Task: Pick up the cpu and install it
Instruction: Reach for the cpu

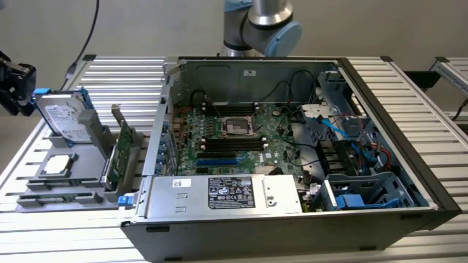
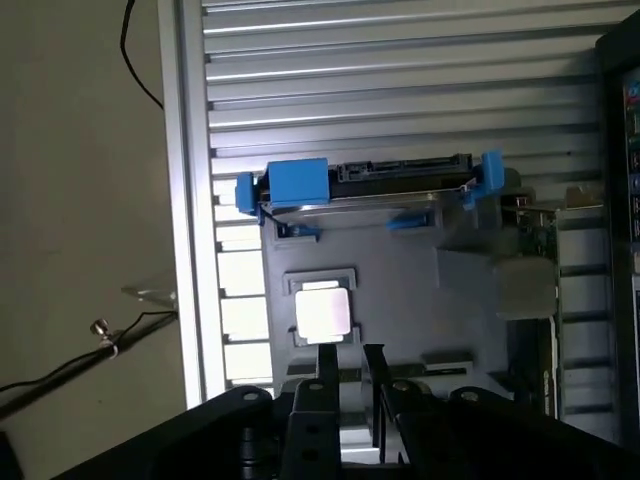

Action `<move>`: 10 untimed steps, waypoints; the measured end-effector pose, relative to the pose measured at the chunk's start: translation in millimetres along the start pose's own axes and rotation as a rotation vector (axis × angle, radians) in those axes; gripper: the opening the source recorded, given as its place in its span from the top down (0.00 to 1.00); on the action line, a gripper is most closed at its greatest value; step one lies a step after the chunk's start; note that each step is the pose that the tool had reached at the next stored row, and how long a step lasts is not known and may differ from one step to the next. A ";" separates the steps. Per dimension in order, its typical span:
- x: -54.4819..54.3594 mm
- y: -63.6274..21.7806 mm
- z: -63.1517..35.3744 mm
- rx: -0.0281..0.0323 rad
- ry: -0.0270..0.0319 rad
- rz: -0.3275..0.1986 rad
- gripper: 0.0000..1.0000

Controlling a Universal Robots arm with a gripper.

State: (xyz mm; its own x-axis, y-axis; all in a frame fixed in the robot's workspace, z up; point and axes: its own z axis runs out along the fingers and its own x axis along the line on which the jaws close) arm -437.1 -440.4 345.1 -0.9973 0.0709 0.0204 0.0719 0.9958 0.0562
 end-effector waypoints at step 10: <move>-1.3 -13.5 7.4 -0.0066 0.0236 -0.006 0.56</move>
State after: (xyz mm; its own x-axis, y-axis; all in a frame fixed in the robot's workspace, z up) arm -437.0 -453.5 336.9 -0.9970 0.0639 0.0436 0.0665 0.9958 0.0630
